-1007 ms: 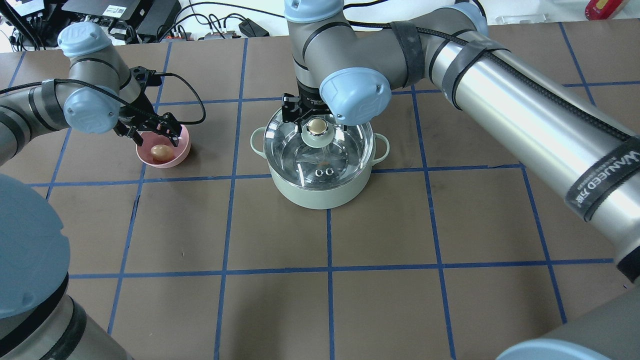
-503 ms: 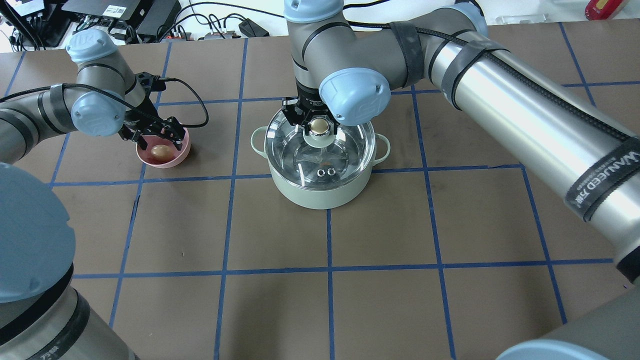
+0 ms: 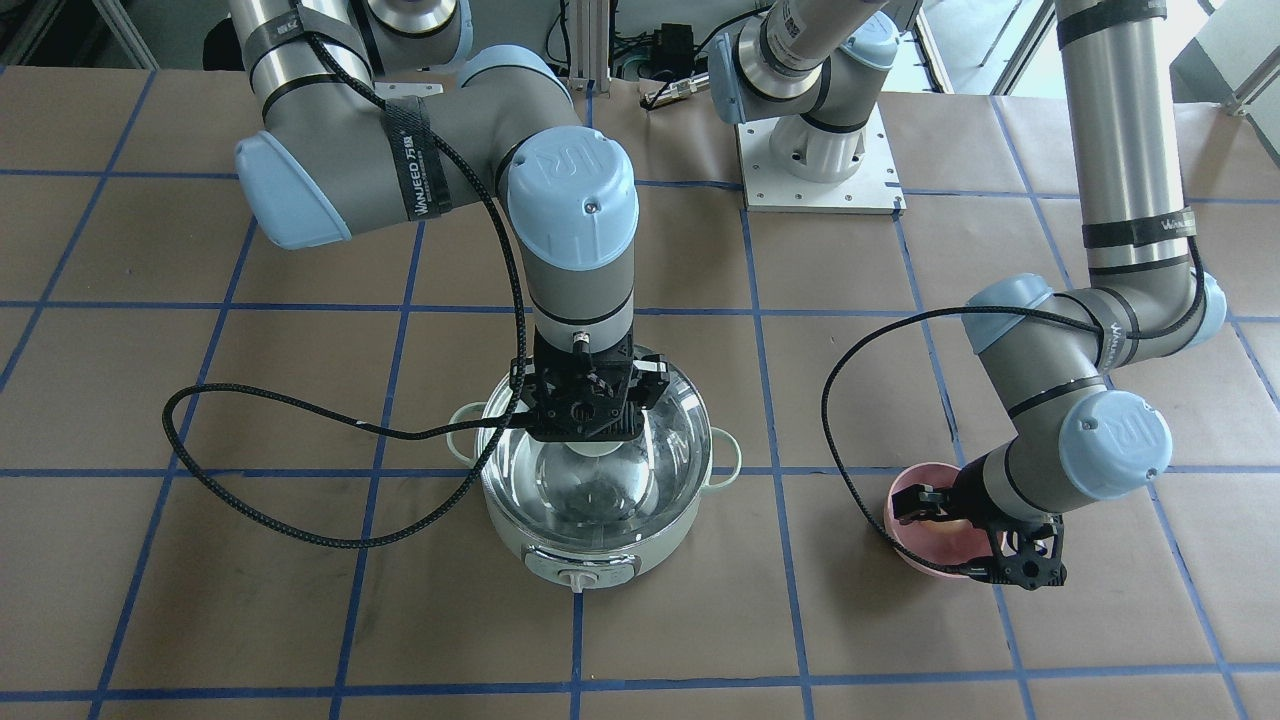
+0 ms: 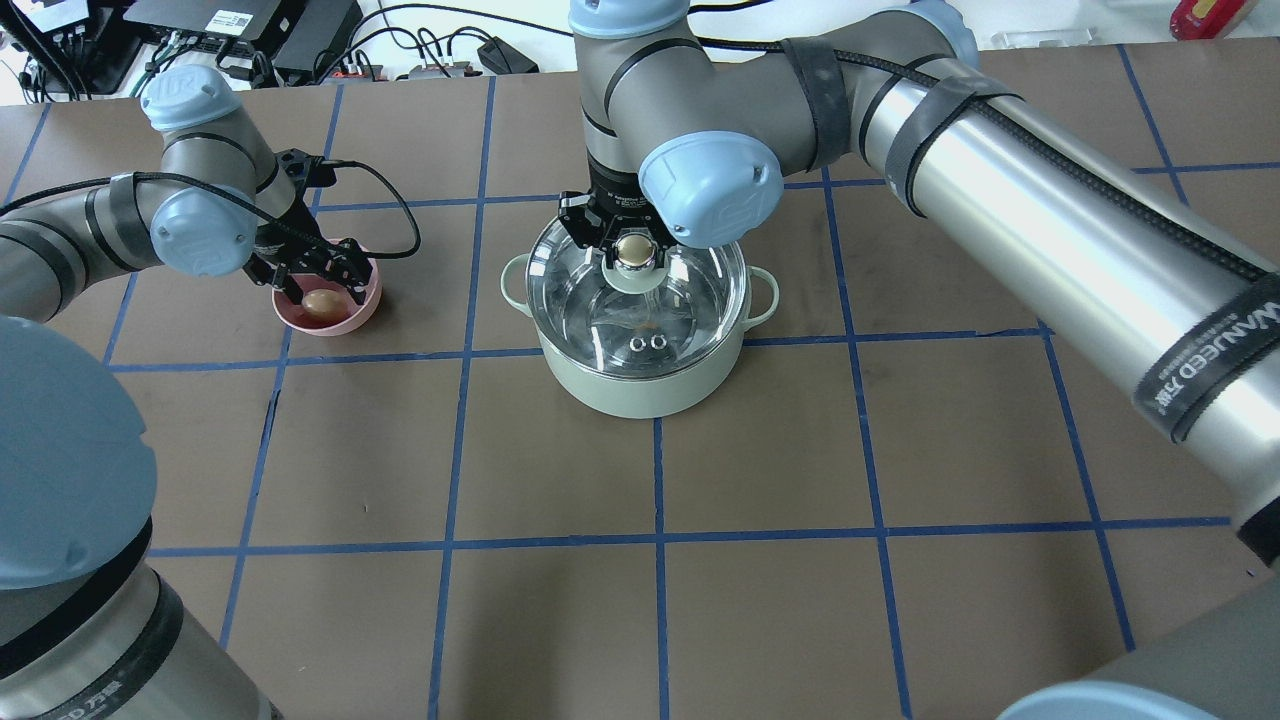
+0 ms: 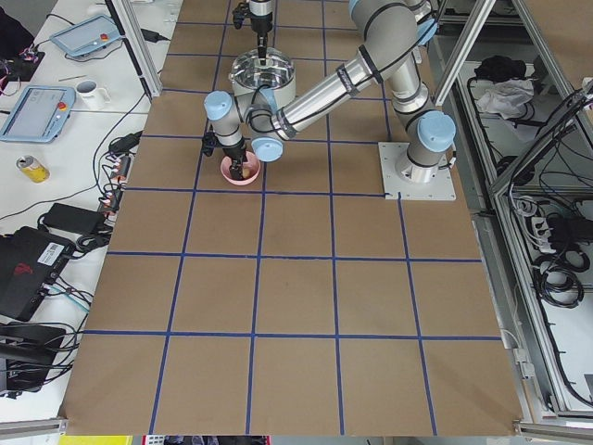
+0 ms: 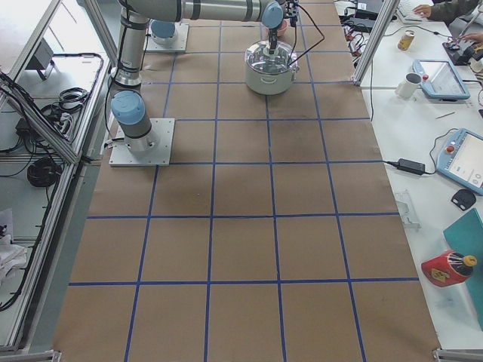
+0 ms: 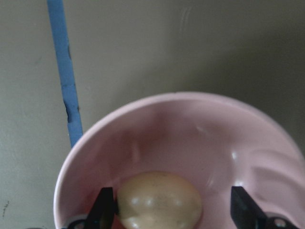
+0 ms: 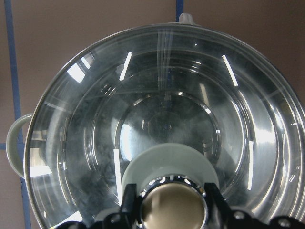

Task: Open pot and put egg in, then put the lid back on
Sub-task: 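Grasp the lid knob with the right gripper while the left gripper grasps the egg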

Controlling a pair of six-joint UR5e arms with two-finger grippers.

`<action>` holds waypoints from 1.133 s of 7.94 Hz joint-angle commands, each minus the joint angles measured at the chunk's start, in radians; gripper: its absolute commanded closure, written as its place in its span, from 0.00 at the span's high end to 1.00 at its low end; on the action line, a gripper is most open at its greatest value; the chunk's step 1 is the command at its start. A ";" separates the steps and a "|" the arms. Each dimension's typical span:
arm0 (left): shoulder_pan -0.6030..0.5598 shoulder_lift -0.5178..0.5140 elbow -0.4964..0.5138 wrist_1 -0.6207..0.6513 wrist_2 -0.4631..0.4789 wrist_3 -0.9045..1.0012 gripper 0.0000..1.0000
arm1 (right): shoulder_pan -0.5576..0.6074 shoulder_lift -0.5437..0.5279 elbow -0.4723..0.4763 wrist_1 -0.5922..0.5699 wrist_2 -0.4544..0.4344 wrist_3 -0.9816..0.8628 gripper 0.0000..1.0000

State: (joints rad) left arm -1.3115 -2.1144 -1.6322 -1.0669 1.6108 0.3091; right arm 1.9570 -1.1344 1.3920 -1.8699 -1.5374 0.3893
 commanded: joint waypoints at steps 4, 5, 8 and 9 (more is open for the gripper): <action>0.000 -0.001 -0.009 0.005 0.001 0.001 0.75 | -0.015 -0.082 -0.008 0.024 -0.004 -0.029 0.00; 0.000 -0.001 -0.011 0.005 0.001 0.001 0.75 | -0.030 -0.117 -0.008 0.059 -0.015 -0.064 0.00; 0.000 0.001 -0.011 0.005 0.000 0.001 0.53 | -0.177 -0.243 -0.001 0.188 -0.004 -0.200 0.00; 0.000 0.008 -0.006 0.005 0.000 0.002 0.52 | -0.225 -0.287 0.007 0.245 -0.016 -0.277 0.00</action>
State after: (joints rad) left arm -1.3116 -2.1142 -1.6426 -1.0616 1.6111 0.3102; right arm 1.8277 -1.3416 1.3884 -1.7169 -1.5466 0.2260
